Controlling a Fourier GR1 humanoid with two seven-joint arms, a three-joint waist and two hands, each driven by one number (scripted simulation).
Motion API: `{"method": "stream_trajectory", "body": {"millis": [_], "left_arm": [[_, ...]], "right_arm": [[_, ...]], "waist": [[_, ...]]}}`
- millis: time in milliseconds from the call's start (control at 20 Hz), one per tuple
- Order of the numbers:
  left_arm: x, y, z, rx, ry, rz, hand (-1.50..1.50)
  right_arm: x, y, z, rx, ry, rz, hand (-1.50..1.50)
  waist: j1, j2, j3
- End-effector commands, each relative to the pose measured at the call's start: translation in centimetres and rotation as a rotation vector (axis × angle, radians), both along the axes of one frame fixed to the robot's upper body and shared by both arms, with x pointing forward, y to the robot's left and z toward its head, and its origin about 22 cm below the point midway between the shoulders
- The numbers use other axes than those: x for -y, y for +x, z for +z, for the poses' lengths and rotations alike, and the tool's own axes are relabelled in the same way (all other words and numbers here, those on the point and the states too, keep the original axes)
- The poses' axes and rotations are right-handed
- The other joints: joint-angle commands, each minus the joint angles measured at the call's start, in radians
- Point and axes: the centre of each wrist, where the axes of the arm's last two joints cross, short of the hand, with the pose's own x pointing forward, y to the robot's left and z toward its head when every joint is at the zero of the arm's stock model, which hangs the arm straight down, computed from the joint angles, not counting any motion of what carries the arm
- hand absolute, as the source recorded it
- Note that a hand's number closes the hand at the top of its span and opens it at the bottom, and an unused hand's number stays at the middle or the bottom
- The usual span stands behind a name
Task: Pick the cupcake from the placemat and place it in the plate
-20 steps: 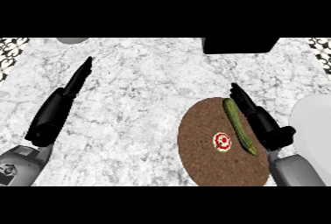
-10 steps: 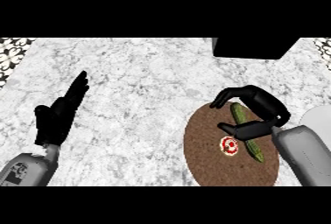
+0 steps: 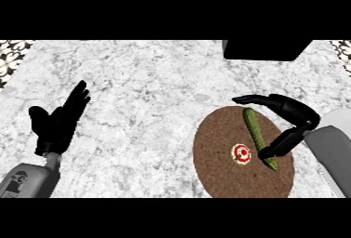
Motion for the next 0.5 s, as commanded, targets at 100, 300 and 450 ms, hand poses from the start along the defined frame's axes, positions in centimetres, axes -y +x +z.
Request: {"method": "stream_trajectory", "body": {"millis": [100,300,450], "left_arm": [[-0.3,0.8,0.1,-0.017,-0.021,0.014,0.0],[-0.2,0.6,0.0,0.002,-0.017,0.014,0.0],[-0.5,0.8,0.0,-0.025,-0.022,0.012,0.0]], "right_arm": [[1.2,0.9,1.3,0.084,-0.103,0.241,-1.5],[-0.2,2.6,1.6,0.126,-0.14,0.241,-1.5],[-0.8,2.3,2.2,0.145,-0.231,0.292,-1.5]], "waist": [[-0.019,-0.009,-0.001],[-0.014,-0.01,-0.002],[-0.029,-0.015,-0.003]]}}
